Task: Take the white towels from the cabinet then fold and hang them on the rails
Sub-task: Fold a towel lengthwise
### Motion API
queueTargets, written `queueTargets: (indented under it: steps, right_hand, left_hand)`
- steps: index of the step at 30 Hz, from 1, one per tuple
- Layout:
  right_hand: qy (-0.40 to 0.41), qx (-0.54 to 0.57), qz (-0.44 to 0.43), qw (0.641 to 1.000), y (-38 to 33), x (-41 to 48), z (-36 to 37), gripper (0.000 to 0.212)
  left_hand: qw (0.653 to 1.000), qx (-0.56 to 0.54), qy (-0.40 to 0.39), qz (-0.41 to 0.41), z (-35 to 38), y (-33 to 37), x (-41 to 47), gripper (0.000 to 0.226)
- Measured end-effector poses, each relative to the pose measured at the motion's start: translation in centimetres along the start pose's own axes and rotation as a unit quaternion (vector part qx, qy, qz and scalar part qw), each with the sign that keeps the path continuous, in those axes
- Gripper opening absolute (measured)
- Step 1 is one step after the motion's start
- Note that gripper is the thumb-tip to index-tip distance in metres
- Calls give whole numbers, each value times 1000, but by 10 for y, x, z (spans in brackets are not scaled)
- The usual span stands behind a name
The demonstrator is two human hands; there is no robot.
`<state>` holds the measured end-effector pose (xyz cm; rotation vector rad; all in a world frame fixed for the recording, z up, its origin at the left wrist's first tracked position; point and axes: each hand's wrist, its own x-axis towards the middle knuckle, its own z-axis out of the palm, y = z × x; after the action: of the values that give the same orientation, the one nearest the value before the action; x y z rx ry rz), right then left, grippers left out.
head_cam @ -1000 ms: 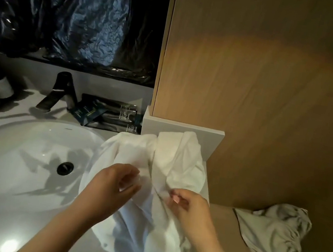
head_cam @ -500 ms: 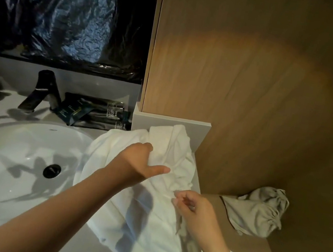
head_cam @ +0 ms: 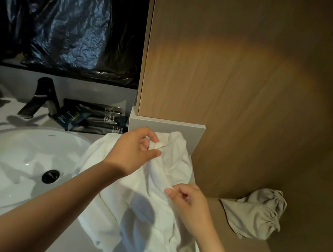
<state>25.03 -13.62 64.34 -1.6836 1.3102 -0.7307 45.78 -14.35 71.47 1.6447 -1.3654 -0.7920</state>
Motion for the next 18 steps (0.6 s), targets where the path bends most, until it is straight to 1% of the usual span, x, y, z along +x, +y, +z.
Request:
queueTargets:
  steps: [1, 3, 6, 10, 13, 16, 18]
  right_hand:
    - [5, 4, -10, 1000, -6, 2, -5, 25]
    - [7, 10, -39, 999, -21, 6, -14, 31]
    - [37, 17, -89, 995, -48, 13, -31, 36]
    - [88, 39, -143, 985, -88, 23, -52, 29]
    - [116, 43, -188, 974, -119, 32, -69, 25]
    - [138, 50, -225, 963, -149, 39, -82, 21]
    - [147, 57, -241, 958, -164, 41, -87, 19]
  left_hand:
    - [1000, -7, 3, 8, -3, 5, 1, 18]
    - [999, -12, 20, 25, -10, 18, 3, 16]
    - [996, -9, 58, 60, -21, 45, 8, 16]
    - [989, -28, 90, 112, -39, 83, 13, 13]
    - [977, -36, 118, 172, -53, 112, 13, 12]
    - [955, -56, 138, 256, -68, 144, 7, 14]
    - [944, -37, 139, 297, -77, 158, 7, 15]
